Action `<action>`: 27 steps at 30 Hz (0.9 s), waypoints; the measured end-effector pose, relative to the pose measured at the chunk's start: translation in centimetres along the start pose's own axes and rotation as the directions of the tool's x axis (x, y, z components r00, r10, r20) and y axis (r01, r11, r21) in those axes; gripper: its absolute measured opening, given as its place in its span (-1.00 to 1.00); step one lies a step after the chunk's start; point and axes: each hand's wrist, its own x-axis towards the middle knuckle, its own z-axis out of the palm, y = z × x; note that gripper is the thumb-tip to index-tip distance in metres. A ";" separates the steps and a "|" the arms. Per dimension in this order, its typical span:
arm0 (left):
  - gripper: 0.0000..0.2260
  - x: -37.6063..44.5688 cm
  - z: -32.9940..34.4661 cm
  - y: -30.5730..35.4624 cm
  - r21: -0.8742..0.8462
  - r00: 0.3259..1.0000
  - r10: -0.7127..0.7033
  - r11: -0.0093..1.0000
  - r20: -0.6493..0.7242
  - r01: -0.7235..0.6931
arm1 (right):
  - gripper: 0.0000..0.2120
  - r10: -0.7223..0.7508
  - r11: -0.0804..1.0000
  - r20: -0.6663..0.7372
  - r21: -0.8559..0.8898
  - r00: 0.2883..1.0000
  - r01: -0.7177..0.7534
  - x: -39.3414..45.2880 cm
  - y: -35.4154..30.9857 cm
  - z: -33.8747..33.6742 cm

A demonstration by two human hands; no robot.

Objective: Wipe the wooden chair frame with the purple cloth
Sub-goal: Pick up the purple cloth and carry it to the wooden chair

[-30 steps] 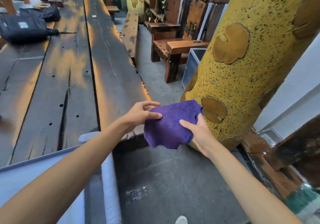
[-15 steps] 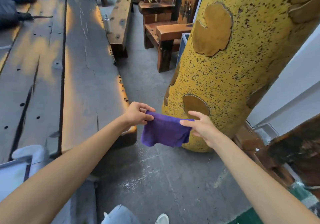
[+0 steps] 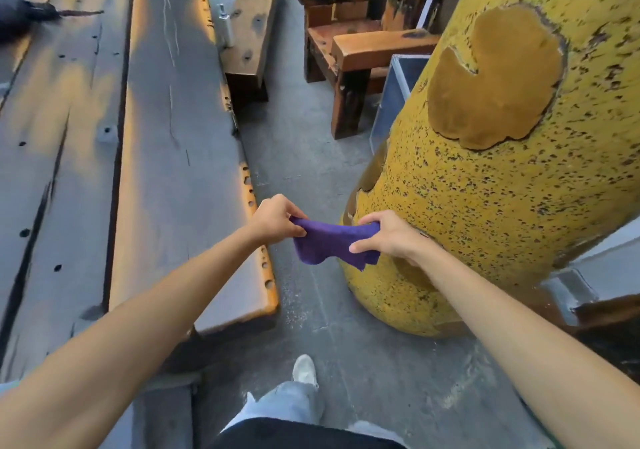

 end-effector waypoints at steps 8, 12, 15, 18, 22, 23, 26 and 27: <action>-0.84 8.8 -5.4 0.0 0.170 0.994 0.072 0.984 -0.087 -0.057 | -0.62 -0.082 0.977 -0.121 -0.204 0.989 0.056 9.1 -5.2 -3.7; -0.84 12.9 -7.1 -0.1 0.178 0.983 0.081 0.983 -0.163 -0.051 | -0.87 -0.112 0.953 -0.101 -0.294 0.989 0.078 13.2 -7.1 -5.7; -0.83 16.6 -8.5 -0.3 0.194 0.971 0.083 0.980 -0.224 -0.039 | -0.82 -0.141 0.926 -0.054 -0.359 0.988 0.113 16.9 -8.4 -7.4; -0.81 20.5 -10.3 -0.5 0.195 0.961 0.065 0.981 -0.269 -0.012 | -0.78 -0.149 0.908 -0.036 -0.400 0.988 0.123 20.7 -9.7 -9.5; -0.81 25.4 -12.3 -0.9 0.164 0.968 -0.048 0.982 -0.247 0.091 | -0.78 -0.154 0.912 -0.075 -0.395 0.985 0.112 26.0 -11.5 -11.8; -0.82 26.3 -12.5 -1.2 0.142 0.966 -0.066 0.984 -0.250 0.104 | -0.79 -0.152 0.910 -0.092 -0.403 0.984 0.103 26.9 -11.9 -12.0; -0.82 29.5 -12.9 -1.6 0.089 0.961 -0.111 0.987 -0.253 0.137 | -0.80 -0.161 0.886 -0.153 -0.457 0.975 0.075 30.4 -13.1 -12.3; -0.82 30.5 -13.0 -1.7 0.089 0.962 -0.115 0.986 -0.247 0.140 | -0.80 -0.169 0.875 -0.183 -0.480 0.968 0.062 31.3 -13.5 -12.4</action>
